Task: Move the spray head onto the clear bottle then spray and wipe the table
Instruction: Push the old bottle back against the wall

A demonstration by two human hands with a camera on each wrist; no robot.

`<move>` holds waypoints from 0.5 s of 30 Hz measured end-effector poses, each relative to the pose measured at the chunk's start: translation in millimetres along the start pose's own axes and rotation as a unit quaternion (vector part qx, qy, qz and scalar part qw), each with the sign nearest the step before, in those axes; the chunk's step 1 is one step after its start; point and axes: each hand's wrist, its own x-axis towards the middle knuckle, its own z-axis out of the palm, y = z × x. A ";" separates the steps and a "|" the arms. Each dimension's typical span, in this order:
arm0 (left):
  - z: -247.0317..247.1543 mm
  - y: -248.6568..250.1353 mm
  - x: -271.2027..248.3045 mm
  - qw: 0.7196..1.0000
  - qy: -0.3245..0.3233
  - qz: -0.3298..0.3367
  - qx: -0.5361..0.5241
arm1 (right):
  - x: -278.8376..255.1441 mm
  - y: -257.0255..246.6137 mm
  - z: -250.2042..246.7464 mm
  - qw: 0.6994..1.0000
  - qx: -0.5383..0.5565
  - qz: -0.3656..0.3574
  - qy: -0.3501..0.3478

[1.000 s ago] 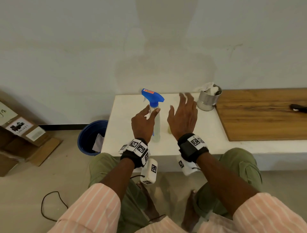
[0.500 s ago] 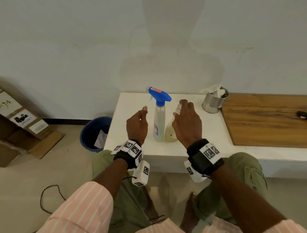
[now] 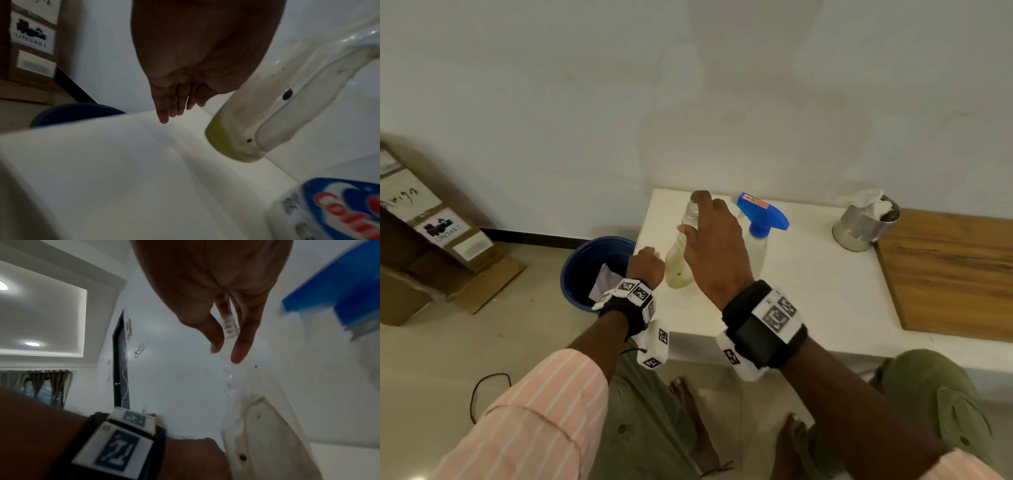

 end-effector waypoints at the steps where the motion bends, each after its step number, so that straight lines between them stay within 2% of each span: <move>1: -0.6 -6.2 9.4 1.000 -0.010 0.001 -0.002 | 14.0 -1.9 10.0 1.000 0.019 0.008 0.015; 5: 4.3 -16.6 44.0 0.990 -0.092 0.075 0.073 | 79.8 1.6 53.0 0.995 0.047 0.043 0.079; 8: 11.4 -17.9 69.8 0.972 -0.142 0.096 0.162 | 130.5 10.4 78.2 0.989 0.069 0.043 0.124; 12: 19.2 -17.6 91.3 0.969 -0.135 0.086 0.190 | 195.4 21.5 106.1 0.982 0.073 0.073 0.157; 15: 29.1 -17.8 103.0 0.982 -0.118 0.042 0.138 | 228.8 29.1 125.7 0.980 0.083 0.086 0.162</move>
